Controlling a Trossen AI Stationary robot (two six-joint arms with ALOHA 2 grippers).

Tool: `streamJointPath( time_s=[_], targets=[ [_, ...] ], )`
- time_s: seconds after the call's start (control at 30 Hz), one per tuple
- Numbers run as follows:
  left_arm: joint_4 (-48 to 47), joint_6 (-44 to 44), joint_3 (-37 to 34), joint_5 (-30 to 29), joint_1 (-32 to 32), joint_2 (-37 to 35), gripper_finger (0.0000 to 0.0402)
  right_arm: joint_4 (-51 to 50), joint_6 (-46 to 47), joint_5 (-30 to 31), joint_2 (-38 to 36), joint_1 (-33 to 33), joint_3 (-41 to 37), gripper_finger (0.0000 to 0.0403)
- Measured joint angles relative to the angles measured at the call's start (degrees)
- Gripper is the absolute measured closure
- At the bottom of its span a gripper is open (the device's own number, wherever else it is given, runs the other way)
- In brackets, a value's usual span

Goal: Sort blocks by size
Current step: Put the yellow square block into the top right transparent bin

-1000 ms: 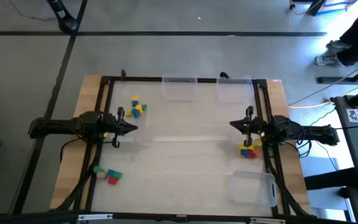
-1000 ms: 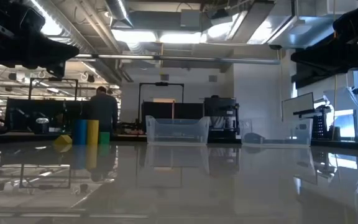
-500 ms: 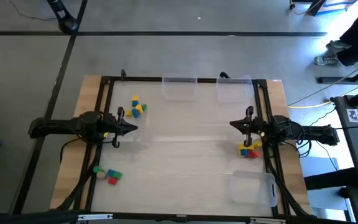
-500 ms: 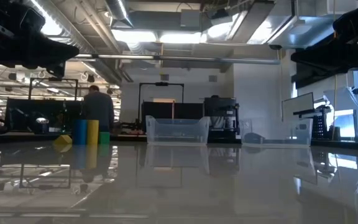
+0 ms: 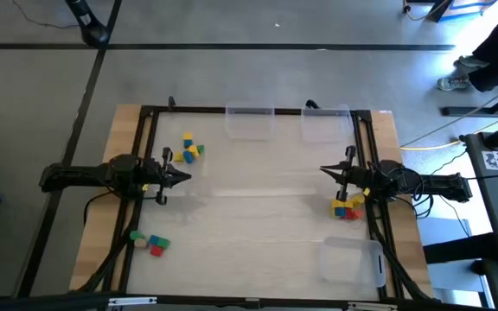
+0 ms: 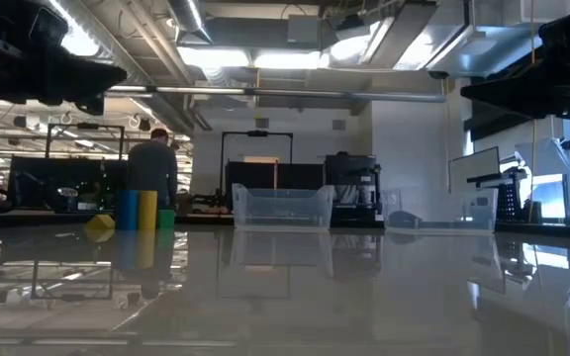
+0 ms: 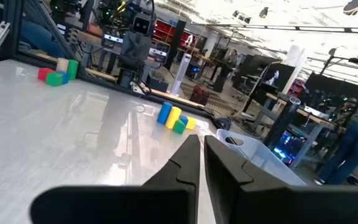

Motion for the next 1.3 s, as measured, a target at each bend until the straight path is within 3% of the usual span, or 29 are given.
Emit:
streamJointPath(
  time_s=[0.1,0.23,0.37,0.63,0.8,0.97,1.3],
  targets=[
    [1.84,-6.5,0.0,0.01,0.0,0.0,0.0402,0.02,4.21,-1.59,0.0,0.02,0.0,0.0377],
    [4.86,-18.07,0.0,-0.56,-0.02,0.0,0.0402,3.3,20.38,-3.38,0.0,0.02,-0.01,0.0377],
    [7.02,-20.36,0.0,-5.46,0.0,0.0,0.0402,8.09,35.37,-2.64,0.0,0.02,0.0,0.0377],
    [8.06,-19.22,0.0,-10.76,-0.02,0.05,0.0402,13.0,35.85,2.31,0.14,0.02,0.67,0.0378],
    [7.82,-19.34,0.0,-11.09,0.0,0.07,0.0402,8.66,35.67,-2.02,4.28,0.02,6.42,0.0378],
    [7.96,-18.14,0.0,-11.23,0.0,0.07,0.0402,-0.18,34.71,-4.41,13.31,0.02,14.82,0.0378],
    [7.81,-18.58,0.0,-13.23,0.0,0.07,0.0402,-30.4,39.62,-11.95,30.86,0.06,37.25,0.0378]
  ],
)
